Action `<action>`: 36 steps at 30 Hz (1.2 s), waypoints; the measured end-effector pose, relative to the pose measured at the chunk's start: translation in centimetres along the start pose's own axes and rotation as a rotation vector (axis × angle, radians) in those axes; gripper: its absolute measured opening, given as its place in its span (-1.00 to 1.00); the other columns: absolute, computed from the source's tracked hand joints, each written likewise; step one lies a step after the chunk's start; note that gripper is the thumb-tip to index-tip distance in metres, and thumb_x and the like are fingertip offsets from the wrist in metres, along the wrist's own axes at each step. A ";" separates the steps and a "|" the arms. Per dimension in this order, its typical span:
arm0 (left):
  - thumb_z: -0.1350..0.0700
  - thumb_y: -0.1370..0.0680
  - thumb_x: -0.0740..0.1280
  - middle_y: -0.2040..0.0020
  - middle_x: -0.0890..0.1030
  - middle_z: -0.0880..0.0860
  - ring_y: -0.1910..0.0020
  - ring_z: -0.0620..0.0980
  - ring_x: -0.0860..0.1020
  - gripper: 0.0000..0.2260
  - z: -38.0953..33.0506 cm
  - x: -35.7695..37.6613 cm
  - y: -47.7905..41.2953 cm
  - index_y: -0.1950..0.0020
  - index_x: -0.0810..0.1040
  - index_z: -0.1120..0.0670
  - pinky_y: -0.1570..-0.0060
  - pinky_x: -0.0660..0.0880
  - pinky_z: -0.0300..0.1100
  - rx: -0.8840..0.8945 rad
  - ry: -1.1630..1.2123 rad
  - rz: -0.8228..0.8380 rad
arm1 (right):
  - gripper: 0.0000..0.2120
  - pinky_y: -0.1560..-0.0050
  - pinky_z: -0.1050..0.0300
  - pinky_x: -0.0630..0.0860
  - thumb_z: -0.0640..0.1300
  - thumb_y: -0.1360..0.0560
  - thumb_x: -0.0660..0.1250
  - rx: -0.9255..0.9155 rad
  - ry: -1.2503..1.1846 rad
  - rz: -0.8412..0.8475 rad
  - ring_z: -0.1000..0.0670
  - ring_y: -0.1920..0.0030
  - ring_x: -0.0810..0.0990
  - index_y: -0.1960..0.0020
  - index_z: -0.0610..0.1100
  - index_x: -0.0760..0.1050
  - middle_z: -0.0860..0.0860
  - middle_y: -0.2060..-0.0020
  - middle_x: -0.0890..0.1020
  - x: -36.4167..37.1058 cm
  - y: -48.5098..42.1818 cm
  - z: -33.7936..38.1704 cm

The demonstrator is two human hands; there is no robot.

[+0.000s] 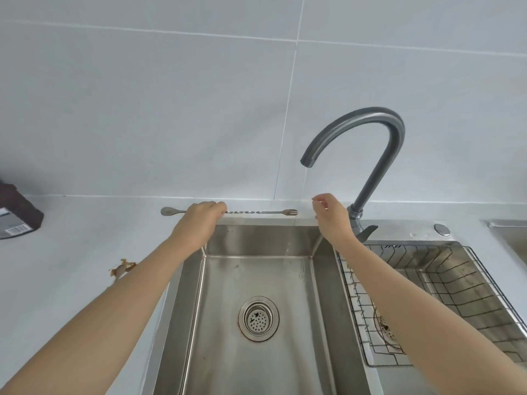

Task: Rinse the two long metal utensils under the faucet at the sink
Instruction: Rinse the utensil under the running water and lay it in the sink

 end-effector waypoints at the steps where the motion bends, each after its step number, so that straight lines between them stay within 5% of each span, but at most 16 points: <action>1: 0.41 -0.50 0.11 0.23 0.46 0.18 0.17 0.12 0.40 -0.80 -0.1 0.1 -0.5 0.02 0.49 0.25 0.22 0.25 -0.14 -0.002 0.004 -0.003 | -0.75 0.13 0.14 0.44 -0.14 -0.60 0.09 0.113 -0.117 0.056 -0.02 0.15 0.50 -0.18 -0.21 0.43 -0.10 0.01 0.52 0.0 -0.5 -0.3; 5: 0.39 -0.53 0.12 0.25 0.42 0.16 0.20 0.10 0.36 -0.83 -0.7 0.3 -2.0 0.02 0.49 0.26 0.31 0.19 -0.13 0.031 -0.004 -0.003 | -0.74 0.12 0.13 0.52 -0.15 -0.62 0.07 0.379 -0.609 0.216 -0.05 0.25 0.55 0.09 -0.25 0.45 -0.14 0.18 0.55 0.8 -1.2 0.1; 9: 0.37 -0.54 0.12 0.24 0.39 0.13 0.19 0.10 0.35 -0.83 -1.1 0.4 -3.1 0.02 0.49 0.25 0.32 0.18 -0.13 0.051 -0.014 0.012 | -0.69 -0.09 0.00 0.52 -0.19 -0.64 0.03 0.424 -0.853 0.284 -0.17 0.06 0.57 0.15 -0.27 0.45 -0.18 0.18 0.58 1.4 -1.7 -0.1; 12: 0.36 -0.54 0.11 0.23 0.38 0.12 0.18 0.10 0.34 -0.83 -1.4 0.6 -3.6 0.01 0.49 0.24 0.24 0.22 -0.14 0.055 -0.017 0.020 | -0.72 0.12 0.10 0.60 -0.24 -0.64 0.01 0.443 -0.990 0.288 -0.17 0.05 0.59 0.10 -0.31 0.43 -0.20 0.17 0.59 1.7 -2.3 -0.4; 15: 0.36 -0.55 0.11 0.24 0.38 0.12 0.15 0.14 0.40 -0.82 -1.3 0.8 -4.0 0.01 0.49 0.23 0.21 0.24 -0.13 0.049 -0.006 0.021 | -0.72 0.30 0.21 0.64 -0.27 -0.63 0.00 0.432 -1.092 0.278 -0.06 0.29 0.69 0.10 -0.30 0.44 -0.15 0.34 0.68 2.1 -2.7 -0.6; 25: 0.34 -0.56 0.12 0.23 0.39 0.13 0.15 0.13 0.39 -0.83 -1.5 1.0 -4.3 -0.02 0.50 0.23 0.22 0.25 -0.12 0.032 0.033 0.018 | -0.88 0.32 0.29 0.63 -0.37 -0.52 0.24 0.365 -1.329 0.099 0.11 0.45 0.65 0.17 -0.22 0.45 -0.01 0.47 0.65 2.9 -3.2 -0.6; 32: 0.34 -0.56 0.13 0.22 0.40 0.13 0.11 0.17 0.43 -0.83 -2.3 1.1 -4.1 -0.03 0.49 0.23 0.22 0.26 -0.13 0.051 0.023 0.038 | -0.64 0.20 0.10 0.58 -0.04 -0.63 0.06 0.534 -1.229 0.114 -0.08 0.25 0.60 0.17 -0.27 0.41 -0.16 0.26 0.58 3.8 -2.6 0.7; 36: 0.32 -0.57 0.12 0.23 0.40 0.14 0.10 0.17 0.44 -0.84 -3.1 1.0 -4.3 -0.03 0.49 0.24 0.22 0.25 -0.13 0.065 0.027 0.042 | -0.81 0.30 0.25 0.63 -0.26 -0.58 0.18 0.437 -1.278 0.074 0.05 0.38 0.65 0.19 -0.23 0.43 -0.09 0.33 0.62 3.9 -2.5 0.7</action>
Point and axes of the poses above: each hand's wrist, its own y-axis away from the middle knuckle, its own x-axis out of the palm, z = x × y, the point moved 1 cm from there along -y, towards the middle knuckle
